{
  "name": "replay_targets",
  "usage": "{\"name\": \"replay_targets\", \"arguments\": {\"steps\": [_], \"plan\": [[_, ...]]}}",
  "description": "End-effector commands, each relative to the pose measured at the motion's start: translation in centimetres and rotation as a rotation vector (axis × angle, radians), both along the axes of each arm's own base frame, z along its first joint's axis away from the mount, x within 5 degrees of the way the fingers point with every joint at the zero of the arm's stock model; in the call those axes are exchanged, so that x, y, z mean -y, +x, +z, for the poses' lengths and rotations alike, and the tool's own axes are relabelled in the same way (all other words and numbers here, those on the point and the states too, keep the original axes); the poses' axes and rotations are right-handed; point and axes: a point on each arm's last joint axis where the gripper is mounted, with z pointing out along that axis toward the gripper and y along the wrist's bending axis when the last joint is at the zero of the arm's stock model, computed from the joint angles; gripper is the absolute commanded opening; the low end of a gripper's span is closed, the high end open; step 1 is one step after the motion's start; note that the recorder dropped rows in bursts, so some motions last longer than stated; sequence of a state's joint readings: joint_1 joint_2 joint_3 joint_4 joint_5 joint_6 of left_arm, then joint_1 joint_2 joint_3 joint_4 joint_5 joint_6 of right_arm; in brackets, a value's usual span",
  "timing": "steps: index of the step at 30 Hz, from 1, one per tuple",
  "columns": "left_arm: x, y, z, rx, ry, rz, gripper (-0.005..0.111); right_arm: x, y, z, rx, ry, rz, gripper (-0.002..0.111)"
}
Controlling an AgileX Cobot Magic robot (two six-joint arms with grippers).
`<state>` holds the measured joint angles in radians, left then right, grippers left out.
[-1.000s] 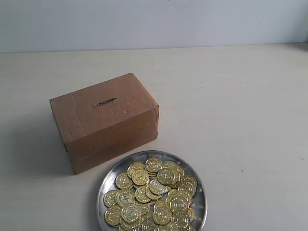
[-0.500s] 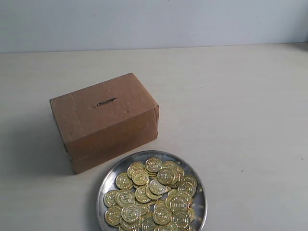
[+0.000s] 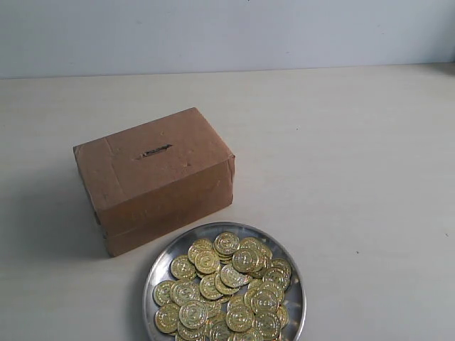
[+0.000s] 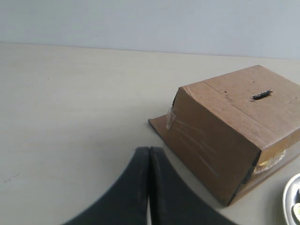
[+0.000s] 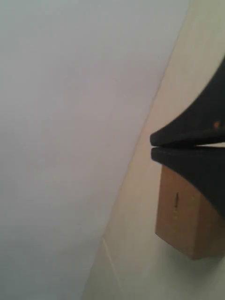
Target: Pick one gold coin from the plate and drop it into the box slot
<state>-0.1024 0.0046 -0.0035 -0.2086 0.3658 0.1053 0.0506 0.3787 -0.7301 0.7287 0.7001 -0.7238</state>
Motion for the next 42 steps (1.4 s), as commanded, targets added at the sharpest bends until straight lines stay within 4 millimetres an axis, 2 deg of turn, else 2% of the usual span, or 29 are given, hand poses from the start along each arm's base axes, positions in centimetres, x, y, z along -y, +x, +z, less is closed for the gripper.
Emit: {"name": "replay_targets", "arguments": {"steps": [1,5,10,16,21,31,37,42], "plan": [[0.1,0.0,0.0,0.004,-0.019,-0.004,0.000,-0.7,2.0,0.4,-0.114,-0.053,0.083,0.000],[0.1,0.0,0.0,0.004,-0.019,-0.004,0.000,-0.9,4.6,0.0,-0.223,-0.043,0.092,0.000],[0.1,0.0,0.0,0.004,-0.019,-0.004,0.000,-1.1,8.0,-1.6,-0.374,-0.047,0.107,0.000],[0.1,0.0,0.0,0.004,-0.019,-0.004,0.000,-1.2,10.3,-3.3,-0.491,-0.075,0.125,0.000],[0.1,0.0,0.0,0.004,-0.019,-0.004,0.000,-1.2,11.1,-3.6,-0.500,-0.077,0.115,0.000],[0.1,0.0,0.0,0.004,-0.019,-0.004,0.000,-1.3,11.4,-3.9,-0.498,-0.102,0.133,0.000],[0.1,0.0,0.0,0.004,-0.019,-0.004,0.000,-1.6,12.0,-5.1,-0.606,-0.115,0.190,0.000],[0.1,0.0,0.0,0.004,-0.019,-0.004,0.000,-2.0,12.9,-6.4,-0.676,-0.192,0.133,0.000]]}}
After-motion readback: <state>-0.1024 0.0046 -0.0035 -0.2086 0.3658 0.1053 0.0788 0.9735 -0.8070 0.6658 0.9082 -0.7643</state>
